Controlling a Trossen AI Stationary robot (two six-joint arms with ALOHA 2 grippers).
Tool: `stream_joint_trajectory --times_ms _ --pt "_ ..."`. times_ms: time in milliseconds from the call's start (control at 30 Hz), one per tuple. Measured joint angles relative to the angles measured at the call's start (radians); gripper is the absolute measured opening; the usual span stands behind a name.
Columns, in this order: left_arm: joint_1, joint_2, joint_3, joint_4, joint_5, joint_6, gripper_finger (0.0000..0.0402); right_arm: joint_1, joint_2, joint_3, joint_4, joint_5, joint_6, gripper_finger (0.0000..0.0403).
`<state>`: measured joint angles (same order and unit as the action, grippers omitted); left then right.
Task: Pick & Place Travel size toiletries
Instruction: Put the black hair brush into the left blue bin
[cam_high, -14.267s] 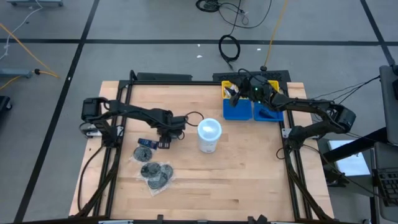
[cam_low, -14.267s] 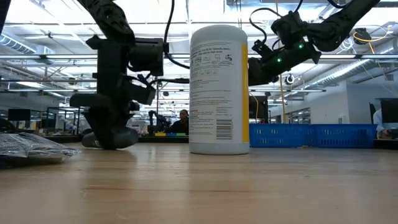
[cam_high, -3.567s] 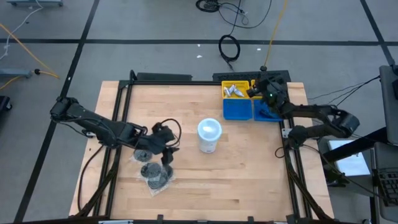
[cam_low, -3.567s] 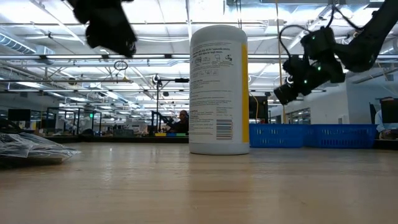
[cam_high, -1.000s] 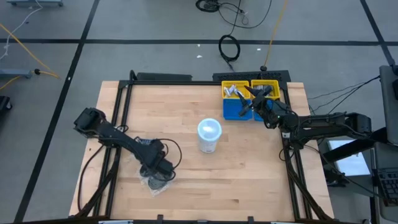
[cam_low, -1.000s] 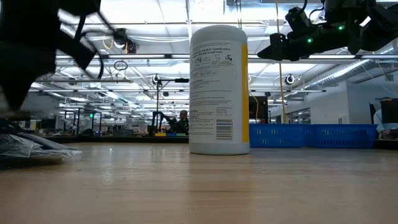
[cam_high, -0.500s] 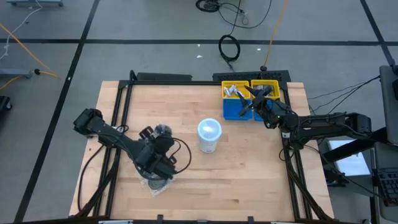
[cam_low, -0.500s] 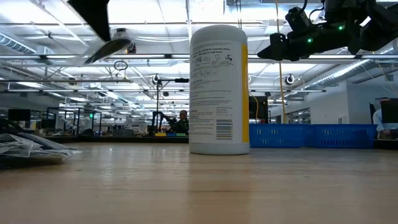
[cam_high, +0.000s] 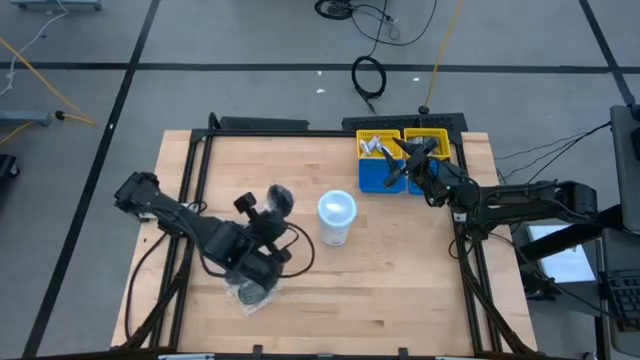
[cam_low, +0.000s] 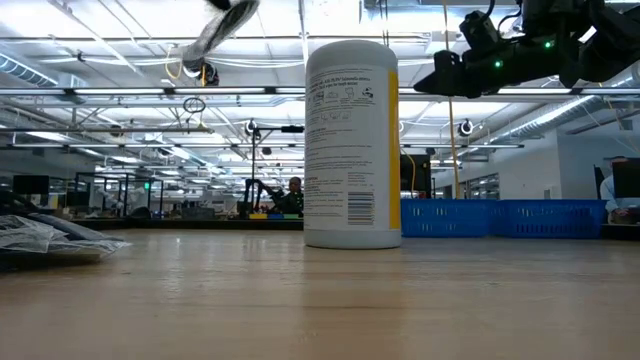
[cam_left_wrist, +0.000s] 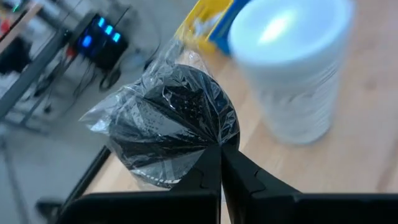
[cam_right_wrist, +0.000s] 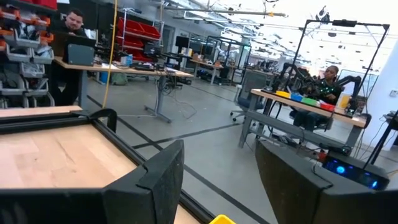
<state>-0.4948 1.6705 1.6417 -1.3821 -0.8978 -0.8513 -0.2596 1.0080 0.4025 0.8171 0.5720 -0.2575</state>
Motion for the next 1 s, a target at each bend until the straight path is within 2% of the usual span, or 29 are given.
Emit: stream_joint_trajectory --times_ms 133,233,300,433,600,900,1000 --pt "0.007 -0.027 0.0 0.174 -0.002 0.21 0.0 -0.001 0.0 0.0 0.001 -0.038 0.011 0.0192" --pt "0.019 -0.042 0.0 0.298 0.008 0.375 0.0 -0.001 0.0 0.0 0.007 -0.157 0.013 0.0192" --pt "0.035 -0.048 0.0 0.384 0.054 0.48 0.0 0.0 0.0 0.0 0.017 -0.238 0.035 0.0192" --pt "0.073 -0.049 0.0 0.548 0.213 0.68 0.0 0.0 0.0 0.0 0.055 -0.354 0.099 0.0192" --pt "0.131 -0.049 0.0 0.68 0.442 0.837 0.0 0.0 0.0 -0.001 0.087 -0.529 0.116 0.0192" --pt "0.269 -0.049 0.0 0.782 0.818 0.922 0.0 0.003 0.0 -0.001 0.095 -0.774 0.116 0.0192" --pt "0.32 -0.049 0.0 0.807 0.932 0.929 0.0 0.021 0.0 0.0 0.101 -0.818 0.116 0.0192"
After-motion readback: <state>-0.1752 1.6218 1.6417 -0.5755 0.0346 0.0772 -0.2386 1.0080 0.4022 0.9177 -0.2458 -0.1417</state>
